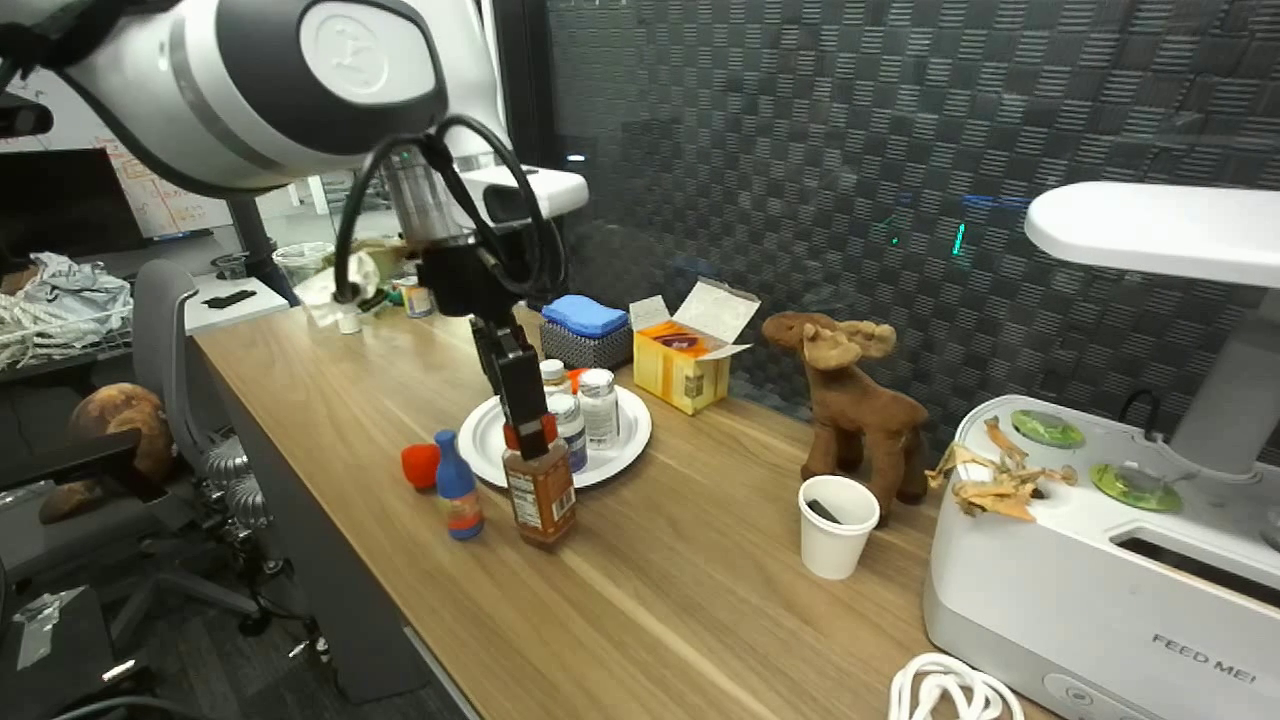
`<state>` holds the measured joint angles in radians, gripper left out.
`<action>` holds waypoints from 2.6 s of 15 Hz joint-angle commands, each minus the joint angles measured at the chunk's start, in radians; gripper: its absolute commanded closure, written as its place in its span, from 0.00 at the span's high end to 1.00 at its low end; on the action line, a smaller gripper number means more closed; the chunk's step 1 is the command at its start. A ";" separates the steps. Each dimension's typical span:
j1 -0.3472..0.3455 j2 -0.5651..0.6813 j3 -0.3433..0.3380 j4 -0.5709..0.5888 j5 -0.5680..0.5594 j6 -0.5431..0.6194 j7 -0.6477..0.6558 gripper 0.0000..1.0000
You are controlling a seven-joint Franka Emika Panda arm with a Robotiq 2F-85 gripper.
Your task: Put the bottles on the tray
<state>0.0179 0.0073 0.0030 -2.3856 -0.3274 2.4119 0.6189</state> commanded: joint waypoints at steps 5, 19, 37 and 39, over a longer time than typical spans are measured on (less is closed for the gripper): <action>0.082 -0.169 0.136 0.127 -0.056 -0.336 0.109 0.24; 0.138 0.098 0.181 0.313 0.171 -0.227 -0.076 0.24; 0.171 0.175 0.126 0.279 0.120 -0.047 -0.106 0.24; 0.173 0.186 0.119 0.279 0.115 -0.040 -0.107 0.24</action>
<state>0.1712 0.1863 0.1458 -2.1078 -0.1910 2.3414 0.5139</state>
